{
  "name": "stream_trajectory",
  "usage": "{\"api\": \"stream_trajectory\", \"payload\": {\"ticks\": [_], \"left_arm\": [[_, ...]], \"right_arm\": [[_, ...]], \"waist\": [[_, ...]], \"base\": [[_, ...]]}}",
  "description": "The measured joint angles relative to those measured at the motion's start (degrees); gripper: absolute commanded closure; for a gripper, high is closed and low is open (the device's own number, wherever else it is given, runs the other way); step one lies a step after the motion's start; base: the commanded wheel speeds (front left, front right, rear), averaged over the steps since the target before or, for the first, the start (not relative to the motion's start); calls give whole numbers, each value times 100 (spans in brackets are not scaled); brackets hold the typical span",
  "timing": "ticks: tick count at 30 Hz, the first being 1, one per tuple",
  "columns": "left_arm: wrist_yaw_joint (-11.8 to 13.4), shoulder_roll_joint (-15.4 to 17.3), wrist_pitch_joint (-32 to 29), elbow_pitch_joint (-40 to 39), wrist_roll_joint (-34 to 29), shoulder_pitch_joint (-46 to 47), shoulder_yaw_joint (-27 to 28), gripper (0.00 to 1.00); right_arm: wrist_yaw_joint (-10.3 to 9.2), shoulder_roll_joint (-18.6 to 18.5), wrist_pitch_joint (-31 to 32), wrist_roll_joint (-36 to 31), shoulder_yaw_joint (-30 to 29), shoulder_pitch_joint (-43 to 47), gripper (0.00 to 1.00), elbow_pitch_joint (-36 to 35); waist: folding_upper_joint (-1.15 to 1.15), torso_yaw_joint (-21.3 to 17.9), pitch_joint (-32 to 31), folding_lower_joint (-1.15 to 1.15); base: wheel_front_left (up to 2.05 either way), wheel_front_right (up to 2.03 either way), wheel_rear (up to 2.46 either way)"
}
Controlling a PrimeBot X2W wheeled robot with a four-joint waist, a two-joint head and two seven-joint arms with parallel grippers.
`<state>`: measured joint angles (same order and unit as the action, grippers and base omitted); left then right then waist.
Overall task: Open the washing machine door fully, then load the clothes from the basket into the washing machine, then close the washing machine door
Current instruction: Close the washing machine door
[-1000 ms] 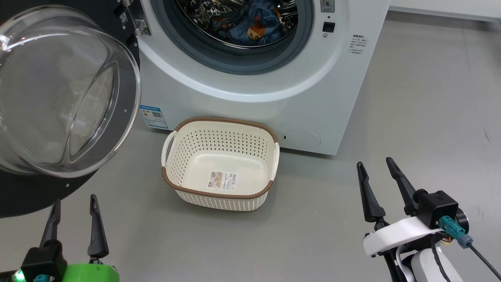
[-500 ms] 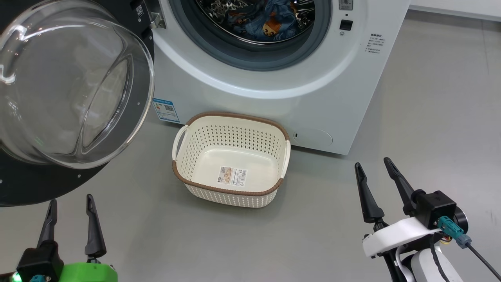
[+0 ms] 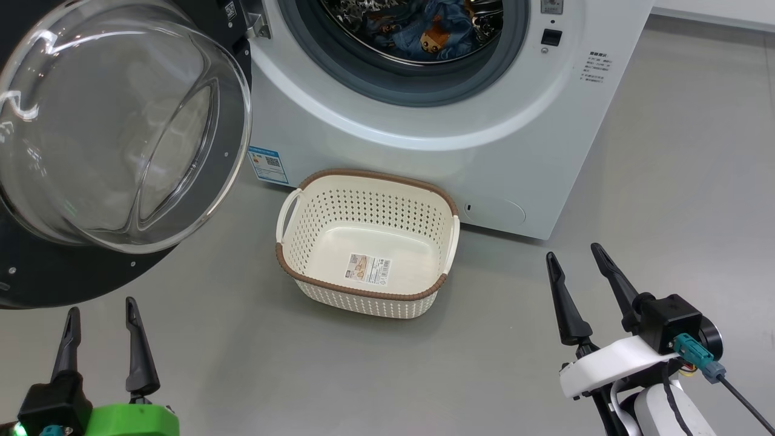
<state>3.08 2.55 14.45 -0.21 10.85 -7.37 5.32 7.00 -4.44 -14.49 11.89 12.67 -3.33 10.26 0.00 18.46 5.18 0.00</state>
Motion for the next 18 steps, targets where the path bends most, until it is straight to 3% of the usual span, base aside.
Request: {"api": "stream_trajectory", "payload": {"ticks": [18], "left_arm": [[58, -1, 0, -25, 93, -5, -3, 0]], "right_arm": [[0, -14, 0, 0, 60, -30, 0, 55]], "waist": [[0, 107, -24, 0]], "base": [[0, 0, 0]]}}
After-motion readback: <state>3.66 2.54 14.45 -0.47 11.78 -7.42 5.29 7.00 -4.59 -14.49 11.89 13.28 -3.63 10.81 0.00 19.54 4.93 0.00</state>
